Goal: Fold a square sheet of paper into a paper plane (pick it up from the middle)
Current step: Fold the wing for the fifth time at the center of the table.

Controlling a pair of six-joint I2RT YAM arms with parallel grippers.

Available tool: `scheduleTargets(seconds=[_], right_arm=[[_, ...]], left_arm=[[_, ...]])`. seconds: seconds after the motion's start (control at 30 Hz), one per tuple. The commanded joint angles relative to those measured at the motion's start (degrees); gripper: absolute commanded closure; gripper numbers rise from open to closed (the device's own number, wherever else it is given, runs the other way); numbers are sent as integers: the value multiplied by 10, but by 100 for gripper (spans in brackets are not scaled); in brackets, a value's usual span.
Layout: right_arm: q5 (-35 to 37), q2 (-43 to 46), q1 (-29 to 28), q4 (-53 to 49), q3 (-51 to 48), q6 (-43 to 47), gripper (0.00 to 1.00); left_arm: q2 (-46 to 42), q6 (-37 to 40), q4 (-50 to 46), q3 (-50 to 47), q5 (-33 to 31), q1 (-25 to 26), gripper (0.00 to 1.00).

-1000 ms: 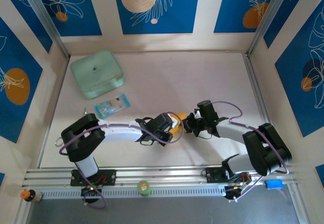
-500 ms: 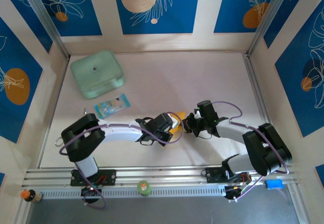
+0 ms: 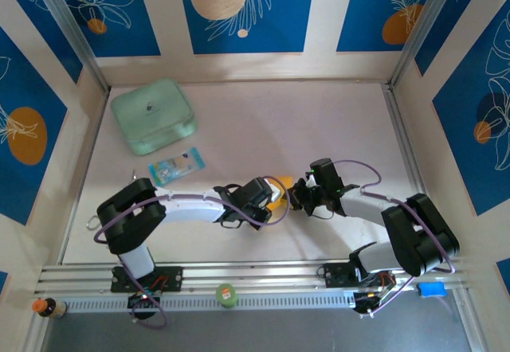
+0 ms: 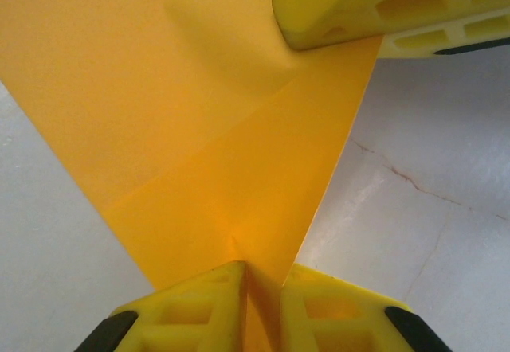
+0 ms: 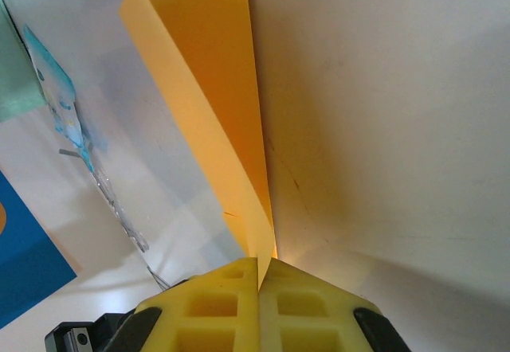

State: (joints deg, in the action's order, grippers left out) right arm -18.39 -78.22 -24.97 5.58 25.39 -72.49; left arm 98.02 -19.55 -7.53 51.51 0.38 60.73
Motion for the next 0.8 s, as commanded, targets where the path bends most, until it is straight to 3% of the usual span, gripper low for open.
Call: scheduleTargets(seconds=[0.0, 0.2, 0.5, 0.77], right_arm=[[-9, 2, -4, -8, -6, -2, 99], [-7, 7, -4, -14, -7, 0, 93], [25, 67, 11, -101, 7, 38, 65], [37, 123, 32, -126, -15, 45, 63]], left_arm=[[10, 4, -5, 16, -1, 5, 83], [18, 5, -10, 16, -6, 6, 89], [37, 4, -40, 29, -27, 7, 91], [50, -2, -29, 30, -1, 6, 96]])
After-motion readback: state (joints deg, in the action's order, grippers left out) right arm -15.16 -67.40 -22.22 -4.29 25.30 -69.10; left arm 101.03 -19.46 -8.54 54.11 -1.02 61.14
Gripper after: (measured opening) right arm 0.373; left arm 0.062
